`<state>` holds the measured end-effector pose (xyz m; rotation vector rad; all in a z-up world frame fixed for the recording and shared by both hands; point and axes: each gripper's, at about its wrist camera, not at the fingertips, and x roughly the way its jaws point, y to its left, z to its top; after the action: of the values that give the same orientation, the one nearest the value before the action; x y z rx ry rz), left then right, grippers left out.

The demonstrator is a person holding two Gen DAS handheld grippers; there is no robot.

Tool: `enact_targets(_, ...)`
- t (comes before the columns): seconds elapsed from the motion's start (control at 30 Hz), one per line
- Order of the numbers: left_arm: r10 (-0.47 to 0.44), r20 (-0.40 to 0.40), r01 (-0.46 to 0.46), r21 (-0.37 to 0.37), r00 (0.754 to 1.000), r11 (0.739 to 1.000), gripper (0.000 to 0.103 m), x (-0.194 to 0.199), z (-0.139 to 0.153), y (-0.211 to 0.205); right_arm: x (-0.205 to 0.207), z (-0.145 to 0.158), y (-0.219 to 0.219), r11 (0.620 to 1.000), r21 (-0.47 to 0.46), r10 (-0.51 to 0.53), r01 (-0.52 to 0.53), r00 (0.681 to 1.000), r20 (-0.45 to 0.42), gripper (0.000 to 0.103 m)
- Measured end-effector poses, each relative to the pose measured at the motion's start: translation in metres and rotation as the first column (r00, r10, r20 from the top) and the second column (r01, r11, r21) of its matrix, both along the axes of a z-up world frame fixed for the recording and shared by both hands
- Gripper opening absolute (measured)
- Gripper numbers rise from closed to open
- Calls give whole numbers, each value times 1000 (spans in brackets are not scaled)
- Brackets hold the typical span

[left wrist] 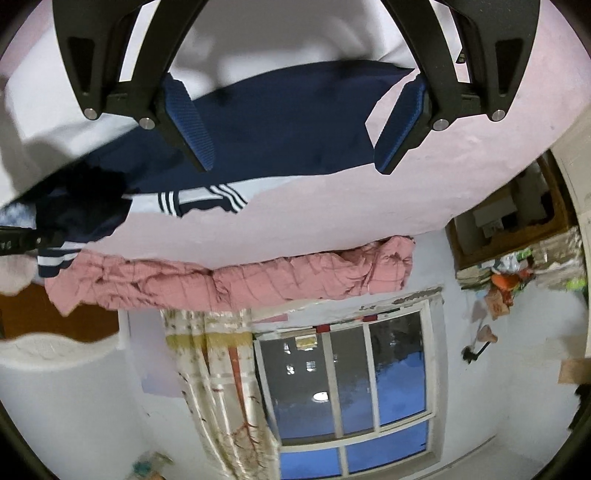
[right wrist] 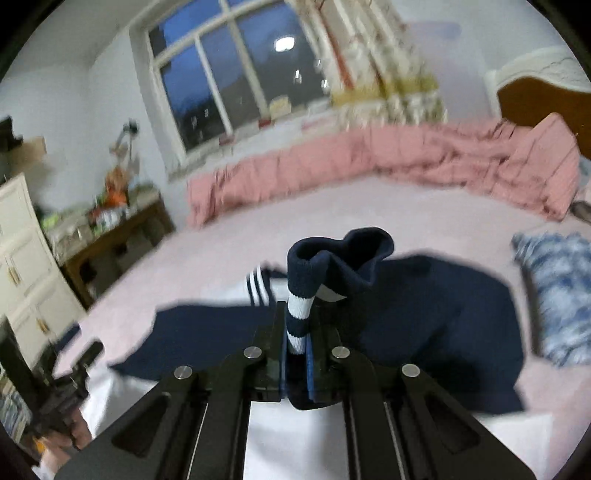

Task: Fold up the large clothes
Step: 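Lift the other navy sleeve by its striped cuff with the right tool, then lay the held sleeve across the jacket with the right tool and release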

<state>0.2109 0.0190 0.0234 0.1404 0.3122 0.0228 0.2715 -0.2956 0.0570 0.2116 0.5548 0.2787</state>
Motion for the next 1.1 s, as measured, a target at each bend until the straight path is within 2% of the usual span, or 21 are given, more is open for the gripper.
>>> enact_targets(0.1,-5,-21,5,20,1000,1000,88,1,-6,-2,7,-16,5,1000,-10,-3,2,999,-45,8)
enact_targets(0.23,-37,-58,37,1,998,999,88,7,-10,-3,16,-26,2,1000,-20,-24,23,997,-68,8)
enact_targets(0.37,-64,-87,64,-12,994,998,88,8,-13,-5,21,-30,-4,997,-70,-35,31,998,-55,8)
enact_targets(0.5,-59,-91,58,-12,994,998,88,8,-16,-7,24,-33,-9,1000,-19,-22,21,997,-76,8)
enact_targets(0.6,-62,-114,60,-20,992,998,88,9,-20,-9,20,-33,3,997,-75,3,-8,998,-57,8)
enact_targets(0.67,-57,-125,57,-9,990,998,88,10,-24,-11,20,-33,8,997,-80,16,-20,999,-52,8)
enact_targets(0.93,-40,-73,39,-11,997,999,88,6,-22,-14,17,-38,10,998,-65,9,-12,998,-54,8)
enact_targets(1.1,-36,-50,35,-16,998,999,88,4,-17,-13,17,-44,22,994,-104,22,-27,998,-56,9)
